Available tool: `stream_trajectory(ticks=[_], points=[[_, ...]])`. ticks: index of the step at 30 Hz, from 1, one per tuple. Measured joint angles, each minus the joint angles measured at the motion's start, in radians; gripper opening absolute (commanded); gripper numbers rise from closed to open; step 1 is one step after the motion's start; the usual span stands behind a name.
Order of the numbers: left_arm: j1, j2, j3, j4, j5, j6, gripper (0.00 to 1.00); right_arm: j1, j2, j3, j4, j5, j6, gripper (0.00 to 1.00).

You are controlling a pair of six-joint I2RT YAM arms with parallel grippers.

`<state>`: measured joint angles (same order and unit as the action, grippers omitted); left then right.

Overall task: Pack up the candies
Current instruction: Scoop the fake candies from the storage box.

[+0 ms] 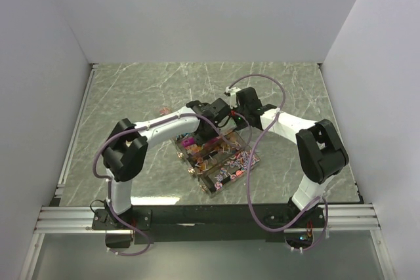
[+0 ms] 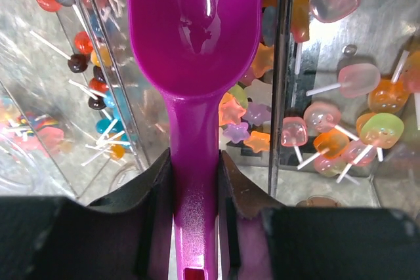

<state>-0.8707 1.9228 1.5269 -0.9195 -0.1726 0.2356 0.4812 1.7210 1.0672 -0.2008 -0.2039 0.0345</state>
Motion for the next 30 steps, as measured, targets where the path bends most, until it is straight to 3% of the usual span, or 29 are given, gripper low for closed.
stream_trajectory(ticks=[17,30], points=[[0.0,-0.2,-0.33,0.36,0.022,-0.074,0.01,-0.031,0.004,-0.002,0.006,-0.034,0.005,0.01],[0.001,-0.308,-0.477,0.527,0.045,-0.092,0.01,-0.036,0.004,-0.002,0.006,-0.034,-0.005,0.04]])
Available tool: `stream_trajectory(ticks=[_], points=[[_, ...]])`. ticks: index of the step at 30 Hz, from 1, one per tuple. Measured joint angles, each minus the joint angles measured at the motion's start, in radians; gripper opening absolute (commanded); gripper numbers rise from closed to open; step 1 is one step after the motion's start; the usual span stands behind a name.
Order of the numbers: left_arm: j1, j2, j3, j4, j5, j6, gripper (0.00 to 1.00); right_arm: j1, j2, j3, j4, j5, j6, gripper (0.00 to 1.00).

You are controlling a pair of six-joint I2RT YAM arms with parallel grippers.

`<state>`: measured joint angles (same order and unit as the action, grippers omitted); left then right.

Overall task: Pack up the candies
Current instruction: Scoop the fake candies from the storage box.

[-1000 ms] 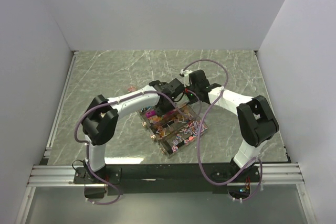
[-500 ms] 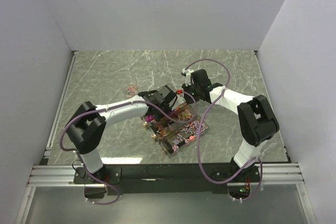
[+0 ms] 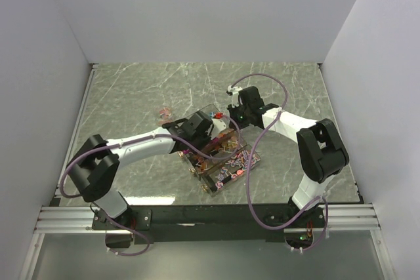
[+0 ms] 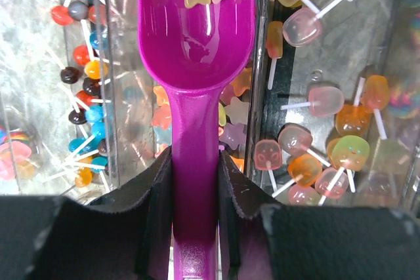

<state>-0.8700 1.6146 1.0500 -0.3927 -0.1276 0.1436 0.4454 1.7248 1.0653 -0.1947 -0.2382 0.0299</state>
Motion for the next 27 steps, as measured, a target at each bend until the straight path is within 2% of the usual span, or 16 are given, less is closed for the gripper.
stream_trajectory(ticks=[14,27], points=[[0.021,-0.131,-0.117,0.081,0.035,0.0,0.01,-0.005,0.004,0.005,-0.005,-0.013,-0.001,0.06],[0.027,-0.237,-0.211,0.101,0.036,-0.008,0.01,-0.005,0.007,0.016,-0.026,-0.021,0.005,0.22]])
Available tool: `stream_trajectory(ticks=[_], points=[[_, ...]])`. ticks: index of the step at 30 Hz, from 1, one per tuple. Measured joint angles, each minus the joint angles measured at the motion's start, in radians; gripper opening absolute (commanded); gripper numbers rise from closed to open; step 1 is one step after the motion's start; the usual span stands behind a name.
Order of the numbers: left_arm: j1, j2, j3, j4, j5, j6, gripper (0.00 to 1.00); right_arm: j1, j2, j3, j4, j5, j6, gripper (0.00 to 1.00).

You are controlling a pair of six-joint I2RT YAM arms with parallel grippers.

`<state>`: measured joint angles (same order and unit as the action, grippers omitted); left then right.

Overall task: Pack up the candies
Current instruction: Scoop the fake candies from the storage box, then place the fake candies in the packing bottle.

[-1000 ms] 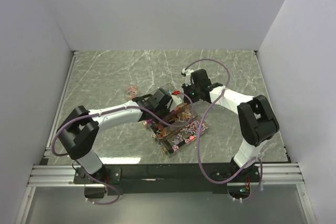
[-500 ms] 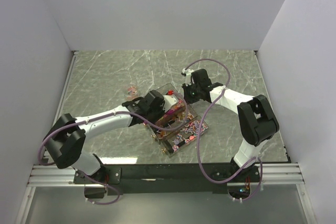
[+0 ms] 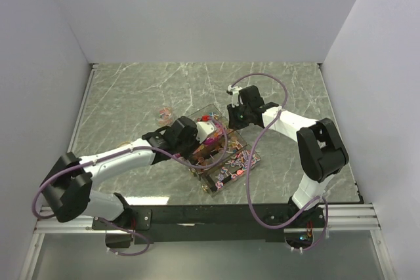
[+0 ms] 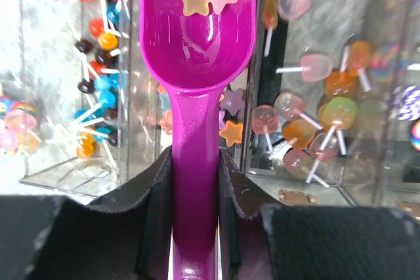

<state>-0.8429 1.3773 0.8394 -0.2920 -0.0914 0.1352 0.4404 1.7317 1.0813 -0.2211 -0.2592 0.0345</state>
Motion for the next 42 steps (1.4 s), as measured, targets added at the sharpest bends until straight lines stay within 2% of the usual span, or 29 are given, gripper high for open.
stream_trajectory(ticks=[2,3,6,9,12,20,28,33,42], points=[[0.002,-0.026,0.0,0.0,0.01,-0.001,0.01,0.0,0.0,0.003,-0.006,0.0,0.003,0.3],[0.005,-0.039,0.0,0.002,0.015,-0.002,0.01,0.0,-0.002,0.003,-0.006,0.0,0.003,0.43],[0.014,-0.071,0.0,0.0,0.026,-0.004,0.01,0.0,-0.014,0.003,-0.016,0.002,0.005,0.58],[0.037,-0.101,0.0,-0.005,0.037,-0.01,0.01,-0.001,-0.048,0.003,-0.035,0.005,0.011,0.69],[0.064,-0.128,0.0,-0.013,0.043,-0.019,0.01,-0.002,-0.099,0.003,-0.048,0.011,0.022,0.76],[0.17,-0.208,0.0,-0.072,0.048,-0.048,0.01,-0.002,-0.268,-0.005,-0.082,0.085,0.077,0.82],[0.302,-0.262,0.001,-0.159,0.021,-0.055,0.01,-0.003,-0.444,-0.105,-0.111,0.107,0.129,0.87],[0.373,-0.27,0.003,-0.211,-0.029,-0.062,0.01,-0.003,-0.525,-0.154,-0.118,0.107,0.157,0.92],[0.472,-0.227,0.076,-0.297,-0.118,-0.05,0.01,-0.003,-0.618,-0.211,-0.13,0.101,0.169,0.95]])
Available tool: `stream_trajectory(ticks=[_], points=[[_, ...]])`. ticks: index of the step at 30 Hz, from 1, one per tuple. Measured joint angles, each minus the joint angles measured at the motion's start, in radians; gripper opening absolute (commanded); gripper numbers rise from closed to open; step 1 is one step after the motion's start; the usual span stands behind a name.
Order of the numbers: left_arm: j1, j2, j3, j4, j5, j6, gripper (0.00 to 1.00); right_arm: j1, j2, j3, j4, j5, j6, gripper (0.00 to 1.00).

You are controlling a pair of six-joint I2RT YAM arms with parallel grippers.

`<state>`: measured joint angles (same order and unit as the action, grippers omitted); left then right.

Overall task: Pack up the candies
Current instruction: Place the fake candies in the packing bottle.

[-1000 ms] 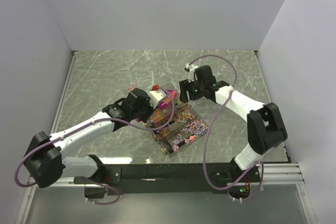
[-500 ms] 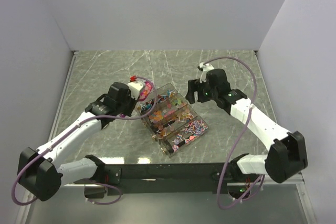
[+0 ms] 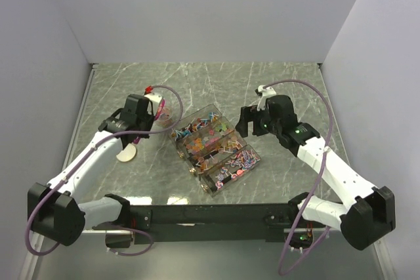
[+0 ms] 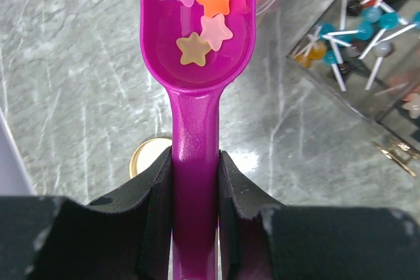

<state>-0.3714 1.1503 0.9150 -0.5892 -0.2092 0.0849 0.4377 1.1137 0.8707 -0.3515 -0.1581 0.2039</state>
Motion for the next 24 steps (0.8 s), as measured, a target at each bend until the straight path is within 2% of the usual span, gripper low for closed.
stream_trajectory(ticks=[16,24], points=[[0.001,0.153,0.105,-0.139,-0.073,0.041,0.01,0.0,-0.045,-0.026,0.004,-0.018,-0.021,0.95],[-0.055,0.213,0.181,-0.202,-0.159,0.057,0.01,0.0,-0.046,-0.028,0.006,-0.026,-0.037,0.95]])
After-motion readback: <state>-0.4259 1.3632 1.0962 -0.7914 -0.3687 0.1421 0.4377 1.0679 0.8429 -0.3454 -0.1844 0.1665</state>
